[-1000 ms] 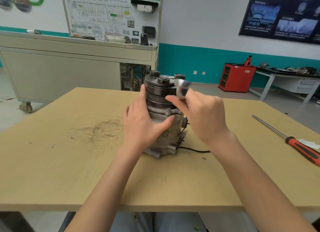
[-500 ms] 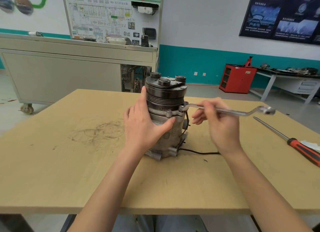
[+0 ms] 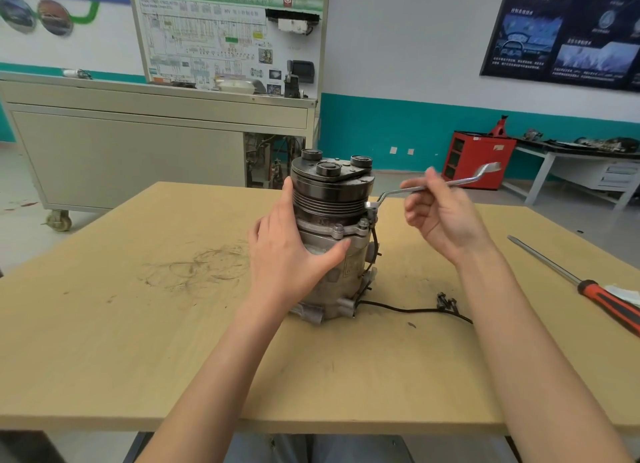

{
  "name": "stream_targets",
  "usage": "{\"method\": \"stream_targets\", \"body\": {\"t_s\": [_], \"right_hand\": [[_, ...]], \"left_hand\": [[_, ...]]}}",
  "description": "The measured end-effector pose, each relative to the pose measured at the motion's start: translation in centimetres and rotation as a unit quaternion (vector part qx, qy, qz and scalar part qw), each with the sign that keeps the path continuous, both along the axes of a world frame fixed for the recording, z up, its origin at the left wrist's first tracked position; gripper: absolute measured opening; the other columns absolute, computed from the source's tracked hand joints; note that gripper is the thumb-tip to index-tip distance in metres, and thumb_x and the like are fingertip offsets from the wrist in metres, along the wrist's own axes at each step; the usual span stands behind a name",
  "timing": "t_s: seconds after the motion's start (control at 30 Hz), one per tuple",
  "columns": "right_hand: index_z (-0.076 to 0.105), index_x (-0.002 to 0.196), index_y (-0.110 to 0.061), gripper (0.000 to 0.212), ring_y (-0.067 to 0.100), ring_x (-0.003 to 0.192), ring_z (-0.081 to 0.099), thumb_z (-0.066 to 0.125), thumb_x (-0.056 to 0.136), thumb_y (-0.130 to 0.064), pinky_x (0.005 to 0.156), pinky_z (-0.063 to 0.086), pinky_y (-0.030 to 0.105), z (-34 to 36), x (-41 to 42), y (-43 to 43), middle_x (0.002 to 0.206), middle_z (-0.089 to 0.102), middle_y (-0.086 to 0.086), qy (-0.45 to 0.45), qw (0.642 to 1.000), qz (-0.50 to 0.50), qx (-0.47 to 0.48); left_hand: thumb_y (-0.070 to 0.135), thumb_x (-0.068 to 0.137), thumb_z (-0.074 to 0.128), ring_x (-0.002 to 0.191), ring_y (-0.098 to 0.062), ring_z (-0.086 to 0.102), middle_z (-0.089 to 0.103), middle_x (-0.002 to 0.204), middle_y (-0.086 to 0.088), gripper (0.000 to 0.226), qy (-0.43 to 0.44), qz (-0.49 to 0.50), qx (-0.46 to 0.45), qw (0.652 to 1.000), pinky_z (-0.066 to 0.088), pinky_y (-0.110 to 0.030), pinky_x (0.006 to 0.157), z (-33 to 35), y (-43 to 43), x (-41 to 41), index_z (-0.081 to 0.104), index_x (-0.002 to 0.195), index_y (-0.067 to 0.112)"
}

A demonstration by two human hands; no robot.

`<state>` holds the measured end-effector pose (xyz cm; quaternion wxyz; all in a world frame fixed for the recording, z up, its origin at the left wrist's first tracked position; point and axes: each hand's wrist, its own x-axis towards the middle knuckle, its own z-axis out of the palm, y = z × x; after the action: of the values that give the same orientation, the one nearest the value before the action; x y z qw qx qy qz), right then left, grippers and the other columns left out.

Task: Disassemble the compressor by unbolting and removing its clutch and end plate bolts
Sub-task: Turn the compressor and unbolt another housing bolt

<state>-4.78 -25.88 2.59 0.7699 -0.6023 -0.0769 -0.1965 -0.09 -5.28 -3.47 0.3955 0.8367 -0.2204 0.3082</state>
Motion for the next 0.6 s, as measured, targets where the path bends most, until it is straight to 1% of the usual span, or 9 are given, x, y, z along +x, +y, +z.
{"method": "stream_targets", "body": {"t_s": [0.03,0.1,0.2,0.27,0.33,0.4,0.5,0.57,0.6], "right_hand": [[0.068,0.079,-0.006,0.041,0.014,0.046,0.062,0.048,0.088,-0.04,0.045,0.051,0.019,0.7,-0.7,0.1,0.057,0.067,0.006,-0.013,0.996,-0.059,-0.061],[0.067,0.075,-0.008,0.043,0.018,0.044,0.063,0.048,0.09,-0.043,0.042,0.051,0.021,1.9,-1.9,0.9,0.055,0.067,0.006,-0.046,0.965,-0.17,-0.195],[0.066,0.069,-0.013,0.035,0.015,0.04,0.061,0.054,0.093,-0.034,0.042,0.049,0.019,2.6,-3.1,3.3,0.052,0.064,0.004,-0.119,0.9,-0.244,-0.341],[0.068,0.068,-0.012,0.035,0.011,0.04,0.058,0.055,0.092,-0.034,0.046,0.05,0.022,2.4,-3.5,5.0,0.053,0.064,0.003,-0.172,0.83,-0.279,-0.451],[0.069,0.068,-0.005,0.04,0.018,0.044,0.059,0.055,0.092,-0.033,0.05,0.052,0.033,1.9,-3.8,6.3,0.054,0.063,0.005,-0.21,0.746,-0.31,-0.55],[0.067,0.067,-0.003,0.049,0.026,0.049,0.061,0.049,0.093,-0.04,0.051,0.051,0.038,1.5,-4.0,7.2,0.054,0.062,0.008,-0.228,0.678,-0.342,-0.61],[0.063,0.063,-0.005,0.049,0.026,0.043,0.058,0.046,0.091,-0.041,0.043,0.044,0.029,1.2,-4.1,7.7,0.05,0.059,0.008,-0.269,0.596,-0.387,-0.65],[0.058,0.059,-0.008,0.041,0.021,0.037,0.051,0.06,0.087,-0.038,0.041,0.031,0.021,0.8,-4.1,8.0,0.045,0.053,0.004,-0.287,0.53,-0.426,-0.675],[0.056,0.058,-0.009,0.038,0.019,0.035,0.048,0.069,0.083,-0.034,0.041,0.026,0.019,0.5,-4.2,8.2,0.044,0.05,0.003,-0.286,0.508,-0.44,-0.683]], "left_hand": [[0.069,0.067,0.055,0.13,-0.021,0.044,0.048,0.143,-0.001,0.111,0.001,-0.001,0.0,1.0,0.024,-0.04,0.109,0.0,0.0,0.0,0.012,0.154,0.016],[0.069,0.068,0.055,0.13,-0.021,0.043,0.047,0.144,-0.001,0.111,0.0,0.001,0.001,1.0,0.024,-0.041,0.109,0.0,0.0,0.1,0.012,0.155,0.016],[0.069,0.068,0.056,0.131,-0.021,0.043,0.046,0.146,-0.001,0.11,0.0,0.003,0.005,1.0,0.024,-0.041,0.109,0.0,0.0,0.1,0.012,0.155,0.016],[0.069,0.069,0.056,0.132,-0.021,0.043,0.045,0.147,-0.001,0.11,0.0,0.002,0.006,1.0,0.024,-0.04,0.109,0.0,0.0,0.0,0.012,0.154,0.015],[0.07,0.068,0.054,0.132,-0.021,0.043,0.045,0.147,-0.001,0.111,-0.002,0.003,0.009,1.0,0.025,-0.04,0.108,0.1,0.0,-0.1,0.012,0.154,0.015],[0.073,0.067,0.05,0.131,-0.02,0.044,0.046,0.146,-0.001,0.112,-0.001,0.006,0.012,1.0,0.026,-0.039,0.107,0.1,0.0,-0.1,0.012,0.154,0.014],[0.072,0.067,0.049,0.13,-0.02,0.045,0.046,0.146,-0.002,0.111,-0.002,0.011,0.013,1.0,0.027,-0.039,0.107,0.1,0.0,-0.1,0.012,0.154,0.014],[0.071,0.068,0.051,0.13,-0.021,0.045,0.047,0.145,-0.002,0.111,-0.001,0.011,0.014,1.0,0.027,-0.04,0.107,0.1,0.0,-0.2,0.012,0.154,0.014],[0.073,0.068,0.05,0.13,-0.021,0.045,0.048,0.144,-0.002,0.111,0.004,0.009,0.013,1.0,0.026,-0.04,0.108,0.1,0.0,-0.2,0.011,0.155,0.015]]}}
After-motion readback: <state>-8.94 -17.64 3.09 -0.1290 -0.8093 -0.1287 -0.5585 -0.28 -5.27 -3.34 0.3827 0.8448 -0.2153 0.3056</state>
